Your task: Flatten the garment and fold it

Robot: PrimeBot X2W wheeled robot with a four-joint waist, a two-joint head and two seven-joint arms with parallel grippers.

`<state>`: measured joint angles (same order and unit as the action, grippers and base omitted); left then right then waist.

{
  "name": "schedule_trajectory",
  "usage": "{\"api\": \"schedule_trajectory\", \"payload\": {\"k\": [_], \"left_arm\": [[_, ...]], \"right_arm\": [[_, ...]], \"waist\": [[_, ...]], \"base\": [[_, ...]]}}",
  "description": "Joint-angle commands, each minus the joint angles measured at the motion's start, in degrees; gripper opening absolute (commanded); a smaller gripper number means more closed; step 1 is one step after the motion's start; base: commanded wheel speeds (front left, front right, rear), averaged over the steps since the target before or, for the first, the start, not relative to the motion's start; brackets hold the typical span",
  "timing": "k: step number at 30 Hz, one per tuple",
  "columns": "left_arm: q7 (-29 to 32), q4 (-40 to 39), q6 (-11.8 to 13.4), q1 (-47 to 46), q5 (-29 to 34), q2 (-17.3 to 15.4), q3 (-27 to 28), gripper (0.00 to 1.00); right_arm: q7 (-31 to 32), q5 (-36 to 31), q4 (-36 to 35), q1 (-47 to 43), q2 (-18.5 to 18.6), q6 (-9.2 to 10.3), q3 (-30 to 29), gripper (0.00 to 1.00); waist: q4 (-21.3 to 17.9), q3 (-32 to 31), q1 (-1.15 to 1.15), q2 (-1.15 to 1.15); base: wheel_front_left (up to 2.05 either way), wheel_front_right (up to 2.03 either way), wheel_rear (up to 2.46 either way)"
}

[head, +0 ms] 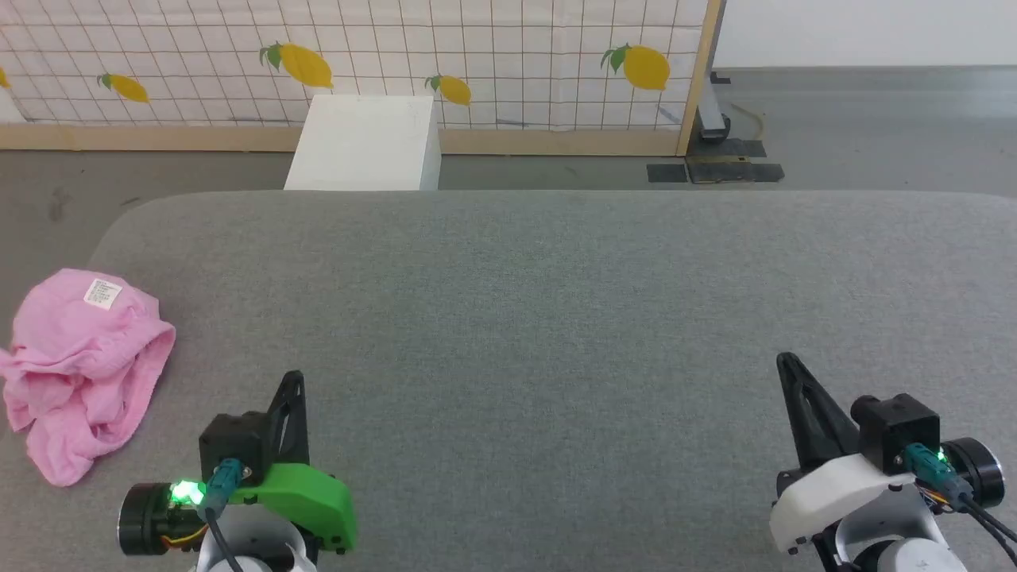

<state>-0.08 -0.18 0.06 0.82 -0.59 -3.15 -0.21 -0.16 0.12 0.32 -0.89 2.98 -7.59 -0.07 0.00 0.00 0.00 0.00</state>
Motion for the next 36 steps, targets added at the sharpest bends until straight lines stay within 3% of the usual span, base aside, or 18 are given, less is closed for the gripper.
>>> {"api": "schedule_trajectory", "payload": {"k": [1, 36], "left_arm": [[0.08, 0.18, -0.06, -0.82, 0.59, 0.27, 0.21, 0.00], [0.08, 0.18, -0.06, -0.82, 0.59, 0.27, 0.21, 0.00]], "right_arm": [[0.16, -0.12, -0.32, 0.89, -0.11, 0.10, 0.07, 0.00], [0.16, -0.12, -0.32, 0.89, -0.11, 0.10, 0.07, 0.00]], "waist": [[0.00, 0.00, 0.00, 0.00], [0.00, 0.00, 0.00, 0.00]], "base": [[0.00, 0.00, 0.00], [0.00, 0.00, 0.00]]}}
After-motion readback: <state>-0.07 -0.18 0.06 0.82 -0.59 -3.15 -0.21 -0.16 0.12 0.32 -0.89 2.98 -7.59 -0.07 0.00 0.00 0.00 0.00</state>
